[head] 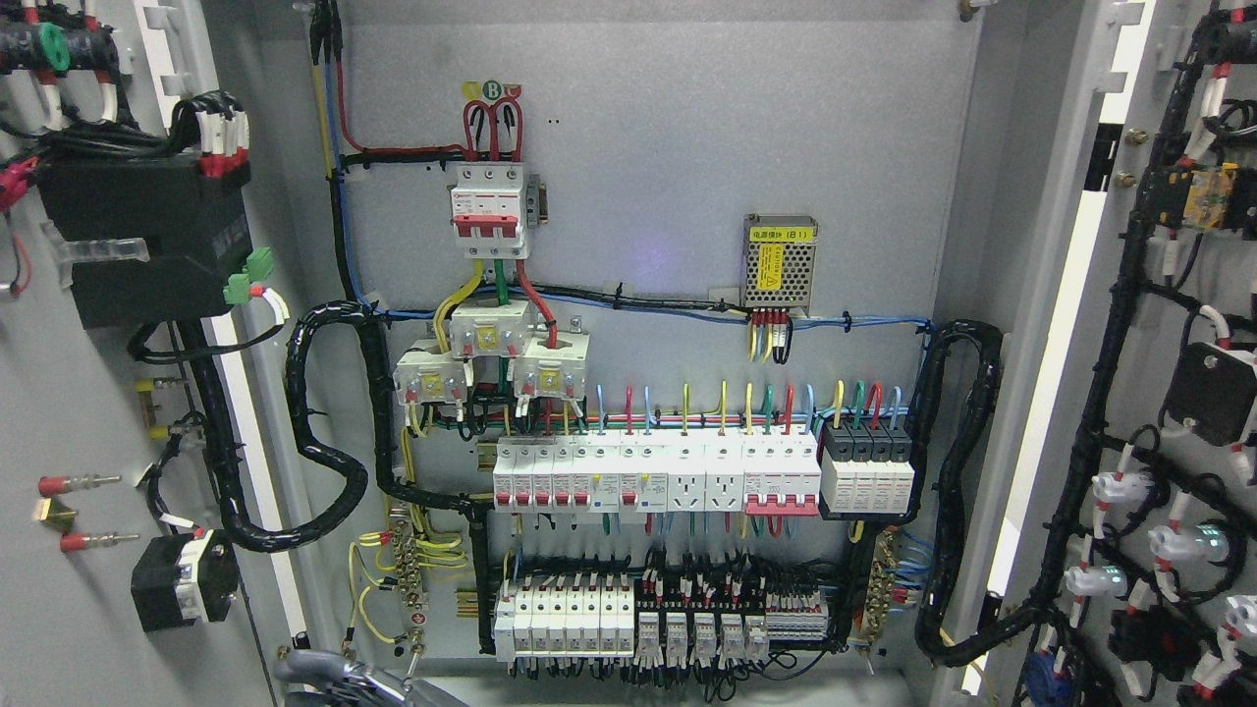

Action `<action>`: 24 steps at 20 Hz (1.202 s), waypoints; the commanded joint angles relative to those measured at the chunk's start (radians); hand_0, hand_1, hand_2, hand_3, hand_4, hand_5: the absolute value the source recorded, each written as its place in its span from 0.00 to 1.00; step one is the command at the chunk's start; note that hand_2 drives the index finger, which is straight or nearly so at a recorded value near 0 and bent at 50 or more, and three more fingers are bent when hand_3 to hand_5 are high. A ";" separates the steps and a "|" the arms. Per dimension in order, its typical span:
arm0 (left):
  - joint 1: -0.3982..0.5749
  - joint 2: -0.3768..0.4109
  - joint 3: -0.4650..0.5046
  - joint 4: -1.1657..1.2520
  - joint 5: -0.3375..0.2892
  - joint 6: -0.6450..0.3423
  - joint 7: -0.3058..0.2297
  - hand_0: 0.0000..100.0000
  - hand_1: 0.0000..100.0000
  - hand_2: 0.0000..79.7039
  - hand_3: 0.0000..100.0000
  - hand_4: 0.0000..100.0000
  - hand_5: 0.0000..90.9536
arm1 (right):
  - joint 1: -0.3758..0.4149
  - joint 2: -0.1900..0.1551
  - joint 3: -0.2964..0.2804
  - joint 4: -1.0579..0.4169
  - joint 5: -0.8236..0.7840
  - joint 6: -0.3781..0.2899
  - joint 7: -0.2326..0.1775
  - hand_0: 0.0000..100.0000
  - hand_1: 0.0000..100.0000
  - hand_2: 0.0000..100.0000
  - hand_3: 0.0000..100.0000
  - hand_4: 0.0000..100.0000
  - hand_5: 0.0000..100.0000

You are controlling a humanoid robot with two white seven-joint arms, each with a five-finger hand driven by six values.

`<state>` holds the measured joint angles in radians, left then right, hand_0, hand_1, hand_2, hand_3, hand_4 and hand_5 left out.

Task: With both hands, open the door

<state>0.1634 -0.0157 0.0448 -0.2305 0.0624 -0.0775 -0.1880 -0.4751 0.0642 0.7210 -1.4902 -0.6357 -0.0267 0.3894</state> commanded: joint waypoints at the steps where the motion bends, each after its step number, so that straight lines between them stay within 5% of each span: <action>1: 0.241 0.042 -0.072 -0.776 -0.003 0.013 0.005 0.12 0.39 0.00 0.00 0.00 0.00 | 0.137 -0.075 -0.112 0.024 0.094 -0.065 -0.007 0.12 0.39 0.00 0.00 0.00 0.00; 4: 0.330 0.106 -0.130 -1.028 0.014 0.004 0.005 0.12 0.39 0.00 0.00 0.00 0.00 | 0.211 -0.075 -0.167 0.013 0.149 -0.136 -0.007 0.12 0.39 0.00 0.00 0.00 0.00; 8: 0.438 0.247 -0.186 -1.373 0.111 -0.070 0.005 0.12 0.39 0.00 0.00 0.00 0.00 | 0.309 -0.079 -0.213 -0.033 0.205 -0.251 -0.009 0.12 0.39 0.00 0.00 0.00 0.00; 11: 0.467 0.252 -0.184 -1.524 0.111 -0.183 0.005 0.12 0.39 0.00 0.00 0.00 0.00 | 0.381 -0.118 -0.230 -0.064 0.206 -0.317 -0.009 0.12 0.39 0.00 0.00 0.00 0.00; 19: 0.464 0.266 -0.186 -1.584 0.106 -0.531 0.009 0.12 0.39 0.00 0.00 0.00 0.00 | 0.601 -0.152 -0.377 -0.264 0.206 -0.337 -0.007 0.12 0.39 0.00 0.00 0.00 0.00; 24: 0.440 0.264 -0.198 -1.619 0.108 -0.587 0.007 0.12 0.39 0.00 0.00 0.00 0.00 | 0.644 -0.170 -0.443 -0.398 0.206 -0.338 -0.007 0.12 0.39 0.00 0.00 0.00 0.00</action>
<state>0.6123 0.2001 -0.1148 -1.5654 0.1654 -0.6226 -0.1798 0.0831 -0.0518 0.4306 -1.6695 -0.4341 -0.3630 0.3759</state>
